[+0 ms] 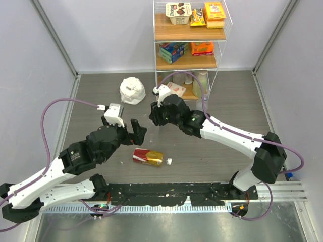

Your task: Unscrew the bottle caps

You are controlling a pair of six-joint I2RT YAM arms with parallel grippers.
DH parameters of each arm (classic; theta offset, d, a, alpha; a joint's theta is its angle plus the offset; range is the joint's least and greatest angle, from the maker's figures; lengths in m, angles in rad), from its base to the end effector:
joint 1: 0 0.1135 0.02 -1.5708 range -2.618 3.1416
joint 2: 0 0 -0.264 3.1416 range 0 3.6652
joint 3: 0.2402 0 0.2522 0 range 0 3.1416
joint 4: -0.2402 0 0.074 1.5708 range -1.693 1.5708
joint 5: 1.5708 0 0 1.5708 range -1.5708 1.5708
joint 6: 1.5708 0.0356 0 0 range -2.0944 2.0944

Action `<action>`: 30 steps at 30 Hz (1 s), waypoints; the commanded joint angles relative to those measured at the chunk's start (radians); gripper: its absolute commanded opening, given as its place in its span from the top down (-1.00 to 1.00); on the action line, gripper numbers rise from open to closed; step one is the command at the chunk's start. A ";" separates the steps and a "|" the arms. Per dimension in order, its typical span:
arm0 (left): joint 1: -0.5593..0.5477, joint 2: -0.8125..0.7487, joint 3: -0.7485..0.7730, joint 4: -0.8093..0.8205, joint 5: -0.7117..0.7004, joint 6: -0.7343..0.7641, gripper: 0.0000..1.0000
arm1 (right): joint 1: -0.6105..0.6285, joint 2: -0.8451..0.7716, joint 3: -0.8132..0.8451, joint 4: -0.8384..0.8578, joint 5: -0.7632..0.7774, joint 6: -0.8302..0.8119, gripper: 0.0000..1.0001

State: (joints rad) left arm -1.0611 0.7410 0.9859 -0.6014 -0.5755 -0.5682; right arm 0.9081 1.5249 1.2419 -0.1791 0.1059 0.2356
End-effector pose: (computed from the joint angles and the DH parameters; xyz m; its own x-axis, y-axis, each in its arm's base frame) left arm 0.0880 -0.1177 0.3731 -0.4037 -0.2031 -0.8921 0.3159 0.8842 -0.3442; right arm 0.2231 0.2797 0.3177 -0.4361 -0.1815 -0.8814 -0.6416 0.7495 0.1631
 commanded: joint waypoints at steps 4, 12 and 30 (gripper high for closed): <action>-0.004 -0.012 0.025 0.012 -0.026 0.021 -0.99 | 0.006 -0.048 0.042 0.003 0.107 -0.044 0.96; -0.004 0.047 0.052 0.028 0.025 0.057 -0.99 | 0.005 -0.114 0.116 -0.109 0.178 -0.104 0.98; -0.004 0.277 0.094 0.112 0.341 0.208 -0.99 | -0.225 -0.267 0.329 -0.522 -0.363 -0.079 0.97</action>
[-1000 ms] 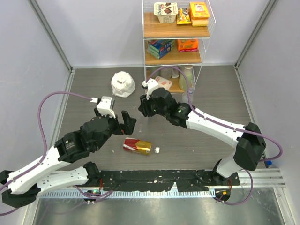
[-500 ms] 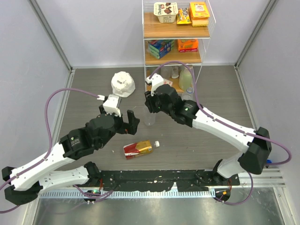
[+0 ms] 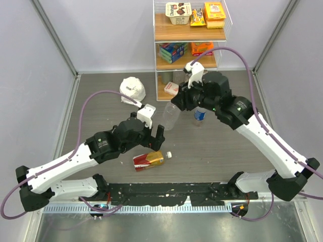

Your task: Unscrew the bottle caps

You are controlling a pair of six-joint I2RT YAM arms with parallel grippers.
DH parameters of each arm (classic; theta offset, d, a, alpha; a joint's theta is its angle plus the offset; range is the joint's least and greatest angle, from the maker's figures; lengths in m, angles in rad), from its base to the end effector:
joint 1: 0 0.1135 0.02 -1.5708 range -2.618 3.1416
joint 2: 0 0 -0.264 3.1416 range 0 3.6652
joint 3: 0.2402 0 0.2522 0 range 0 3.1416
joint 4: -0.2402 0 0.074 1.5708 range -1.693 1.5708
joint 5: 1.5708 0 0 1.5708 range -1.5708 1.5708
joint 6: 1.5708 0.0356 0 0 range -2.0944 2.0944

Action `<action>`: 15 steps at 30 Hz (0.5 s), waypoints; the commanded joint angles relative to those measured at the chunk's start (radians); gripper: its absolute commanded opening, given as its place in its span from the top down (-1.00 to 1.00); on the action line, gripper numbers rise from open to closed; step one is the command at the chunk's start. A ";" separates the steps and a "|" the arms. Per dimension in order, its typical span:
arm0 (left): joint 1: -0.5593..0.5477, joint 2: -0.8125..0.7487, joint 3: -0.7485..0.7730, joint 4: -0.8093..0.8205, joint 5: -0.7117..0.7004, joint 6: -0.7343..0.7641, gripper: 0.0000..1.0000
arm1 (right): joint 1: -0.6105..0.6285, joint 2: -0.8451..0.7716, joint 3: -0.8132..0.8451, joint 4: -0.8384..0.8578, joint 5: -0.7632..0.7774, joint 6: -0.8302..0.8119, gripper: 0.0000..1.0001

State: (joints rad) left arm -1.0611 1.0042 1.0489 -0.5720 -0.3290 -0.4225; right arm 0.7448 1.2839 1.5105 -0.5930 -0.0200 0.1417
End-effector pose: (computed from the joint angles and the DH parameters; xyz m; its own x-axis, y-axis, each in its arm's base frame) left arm 0.1142 -0.1807 0.3529 -0.5068 0.1114 -0.8548 0.5285 0.8235 -0.2061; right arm 0.2001 0.1855 0.4409 -0.3584 -0.1384 -0.9233 -0.6473 0.7495 0.1389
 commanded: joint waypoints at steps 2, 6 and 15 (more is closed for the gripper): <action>-0.004 0.025 0.020 0.112 0.129 0.076 -0.99 | -0.090 -0.018 0.076 -0.131 -0.334 0.015 0.97; -0.004 0.033 -0.012 0.167 0.163 0.093 -0.99 | -0.110 0.003 0.091 -0.139 -0.481 0.045 0.97; -0.005 0.048 -0.066 0.208 0.151 0.091 -0.97 | -0.151 0.032 0.099 -0.100 -0.580 0.127 0.98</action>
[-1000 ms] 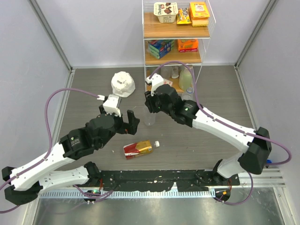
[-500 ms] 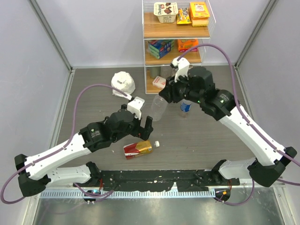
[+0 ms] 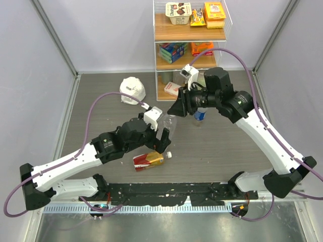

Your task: Unscrew the bottle caps

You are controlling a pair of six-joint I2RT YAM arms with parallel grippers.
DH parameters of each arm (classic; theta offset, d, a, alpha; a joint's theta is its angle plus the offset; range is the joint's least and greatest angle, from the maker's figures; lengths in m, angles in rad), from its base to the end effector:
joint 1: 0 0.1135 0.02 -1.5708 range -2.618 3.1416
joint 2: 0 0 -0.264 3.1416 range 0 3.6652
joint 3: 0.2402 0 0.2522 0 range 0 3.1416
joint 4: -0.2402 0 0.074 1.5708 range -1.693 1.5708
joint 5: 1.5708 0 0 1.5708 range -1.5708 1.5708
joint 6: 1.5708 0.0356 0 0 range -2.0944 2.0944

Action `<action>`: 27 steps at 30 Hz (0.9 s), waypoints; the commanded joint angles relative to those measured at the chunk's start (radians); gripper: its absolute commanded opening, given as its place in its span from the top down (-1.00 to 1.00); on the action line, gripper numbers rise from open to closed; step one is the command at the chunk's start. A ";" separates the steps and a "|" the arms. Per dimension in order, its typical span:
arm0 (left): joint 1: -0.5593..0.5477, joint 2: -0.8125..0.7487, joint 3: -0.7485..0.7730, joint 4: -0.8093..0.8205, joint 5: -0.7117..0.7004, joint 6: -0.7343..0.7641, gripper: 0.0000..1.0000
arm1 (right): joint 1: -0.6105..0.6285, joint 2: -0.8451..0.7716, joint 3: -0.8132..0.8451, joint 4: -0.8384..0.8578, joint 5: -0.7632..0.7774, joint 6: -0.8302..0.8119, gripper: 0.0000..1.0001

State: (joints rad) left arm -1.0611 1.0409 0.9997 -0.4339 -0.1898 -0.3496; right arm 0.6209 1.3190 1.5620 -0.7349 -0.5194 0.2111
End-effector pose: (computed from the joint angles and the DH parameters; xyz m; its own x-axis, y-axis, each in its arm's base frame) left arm 0.1184 -0.1981 0.3413 -0.4753 0.1609 -0.8650 0.6520 0.7245 -0.2235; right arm 0.2093 0.1715 0.4368 -0.5560 -0.1740 -0.8127 -0.7613 0.4991 0.4139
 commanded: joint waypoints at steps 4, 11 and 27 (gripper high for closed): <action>-0.005 0.010 -0.045 0.102 0.047 0.014 -0.87 | -0.078 0.000 0.041 0.071 -0.117 0.112 0.97; -0.005 0.018 -0.082 0.141 0.082 0.003 -0.58 | -0.122 -0.010 0.003 0.118 -0.163 0.165 0.97; -0.004 0.025 -0.066 0.112 0.047 -0.014 0.44 | -0.133 -0.038 -0.019 0.175 -0.042 0.201 0.46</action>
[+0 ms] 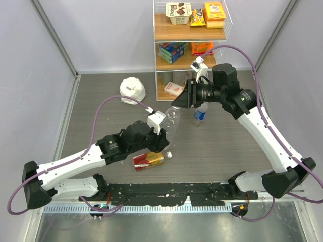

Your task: Unscrew the bottle caps

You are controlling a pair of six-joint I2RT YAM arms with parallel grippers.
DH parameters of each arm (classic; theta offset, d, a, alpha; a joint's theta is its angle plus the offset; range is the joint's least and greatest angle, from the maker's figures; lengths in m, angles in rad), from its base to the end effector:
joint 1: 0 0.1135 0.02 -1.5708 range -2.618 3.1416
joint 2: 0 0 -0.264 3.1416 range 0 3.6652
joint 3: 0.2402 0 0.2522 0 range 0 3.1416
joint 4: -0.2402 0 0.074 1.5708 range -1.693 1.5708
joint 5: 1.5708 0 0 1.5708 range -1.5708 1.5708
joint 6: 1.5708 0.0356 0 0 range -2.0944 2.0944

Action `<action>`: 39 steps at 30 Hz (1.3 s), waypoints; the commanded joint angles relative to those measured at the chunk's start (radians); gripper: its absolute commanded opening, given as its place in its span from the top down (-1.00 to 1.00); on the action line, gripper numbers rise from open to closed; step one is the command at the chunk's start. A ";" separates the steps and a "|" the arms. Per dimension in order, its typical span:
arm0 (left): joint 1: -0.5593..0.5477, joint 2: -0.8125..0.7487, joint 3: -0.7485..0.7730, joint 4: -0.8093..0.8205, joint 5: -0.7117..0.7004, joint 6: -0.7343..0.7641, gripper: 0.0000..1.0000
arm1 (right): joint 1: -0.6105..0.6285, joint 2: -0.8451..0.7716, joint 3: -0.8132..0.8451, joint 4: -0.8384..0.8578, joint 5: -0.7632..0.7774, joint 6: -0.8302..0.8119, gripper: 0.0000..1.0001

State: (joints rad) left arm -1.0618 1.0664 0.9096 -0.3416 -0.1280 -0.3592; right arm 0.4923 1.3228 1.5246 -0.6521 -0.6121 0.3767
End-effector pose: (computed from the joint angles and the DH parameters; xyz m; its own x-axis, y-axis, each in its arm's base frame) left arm 0.1208 -0.2071 0.3134 -0.5033 0.1865 -0.8437 0.6778 0.6909 -0.2516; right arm 0.2336 0.1485 0.4324 -0.6667 -0.0159 -0.7452 -0.6425 0.5190 0.5637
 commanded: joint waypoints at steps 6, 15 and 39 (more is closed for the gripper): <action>-0.006 0.036 0.071 -0.062 -0.059 -0.024 0.60 | 0.006 -0.069 -0.009 0.175 0.124 0.085 -0.77; -0.003 0.075 0.117 -0.115 -0.125 -0.066 0.74 | 0.129 -0.060 -0.030 0.131 0.470 0.082 -0.82; -0.004 0.079 0.132 -0.137 -0.167 -0.084 0.82 | 0.203 -0.019 -0.127 0.239 0.609 0.148 0.69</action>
State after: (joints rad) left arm -1.0630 1.1603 0.9993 -0.4957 -0.2703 -0.4408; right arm 0.6914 1.3285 1.4113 -0.4774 -0.0349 0.5236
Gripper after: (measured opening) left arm 0.443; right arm 0.376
